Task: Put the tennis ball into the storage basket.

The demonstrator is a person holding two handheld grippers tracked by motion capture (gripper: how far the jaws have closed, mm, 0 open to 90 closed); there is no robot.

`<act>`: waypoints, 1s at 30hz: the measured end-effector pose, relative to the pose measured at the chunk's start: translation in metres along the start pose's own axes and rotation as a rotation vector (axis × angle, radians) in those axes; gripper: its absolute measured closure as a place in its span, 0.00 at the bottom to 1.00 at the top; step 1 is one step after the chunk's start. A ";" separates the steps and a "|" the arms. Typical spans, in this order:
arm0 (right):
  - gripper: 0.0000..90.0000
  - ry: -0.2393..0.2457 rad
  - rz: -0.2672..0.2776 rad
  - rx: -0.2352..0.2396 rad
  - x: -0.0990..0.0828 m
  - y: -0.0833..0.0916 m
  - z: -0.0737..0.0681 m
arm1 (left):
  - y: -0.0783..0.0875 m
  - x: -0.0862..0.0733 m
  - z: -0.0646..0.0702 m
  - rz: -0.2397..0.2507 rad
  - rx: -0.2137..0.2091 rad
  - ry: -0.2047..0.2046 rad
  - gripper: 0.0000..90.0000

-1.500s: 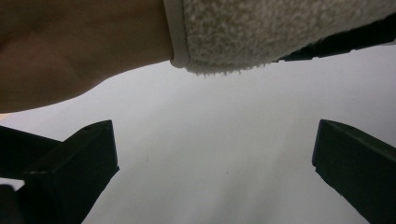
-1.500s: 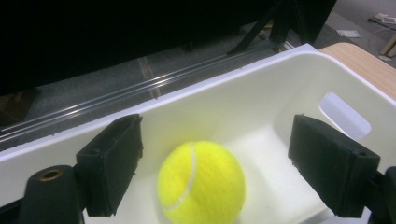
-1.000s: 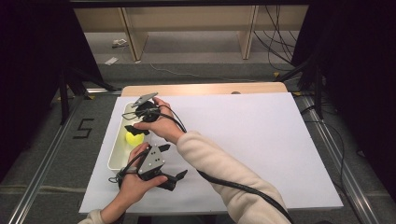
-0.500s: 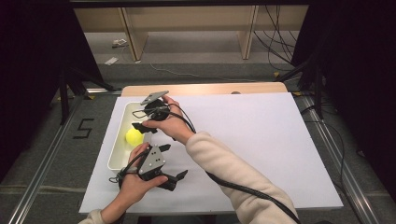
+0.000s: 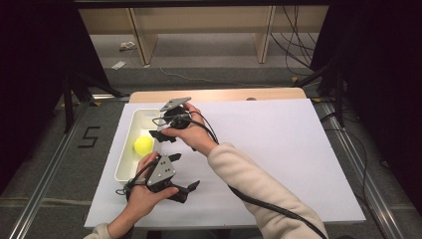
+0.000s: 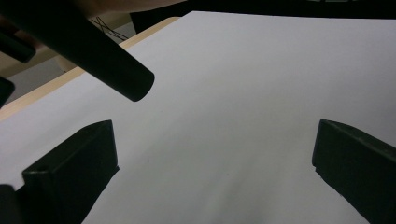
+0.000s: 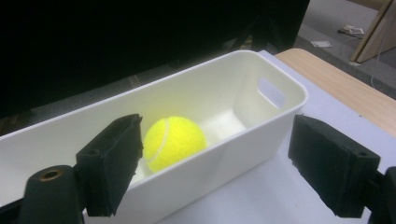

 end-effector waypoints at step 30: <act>0.20 -0.053 0.035 -0.021 -0.030 0.033 0.021 | 0.002 0.001 -0.001 0.009 0.005 0.008 0.00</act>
Point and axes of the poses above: each handheld gripper's, and its own axes: y roughly backward along the jaws, x roughly out of its top, z roughly to its right, the point moved 8 cm from there along -y, roughly forward along the jaws, and after that the axes turned 11 degrees about -z, right-handed, at the moved point
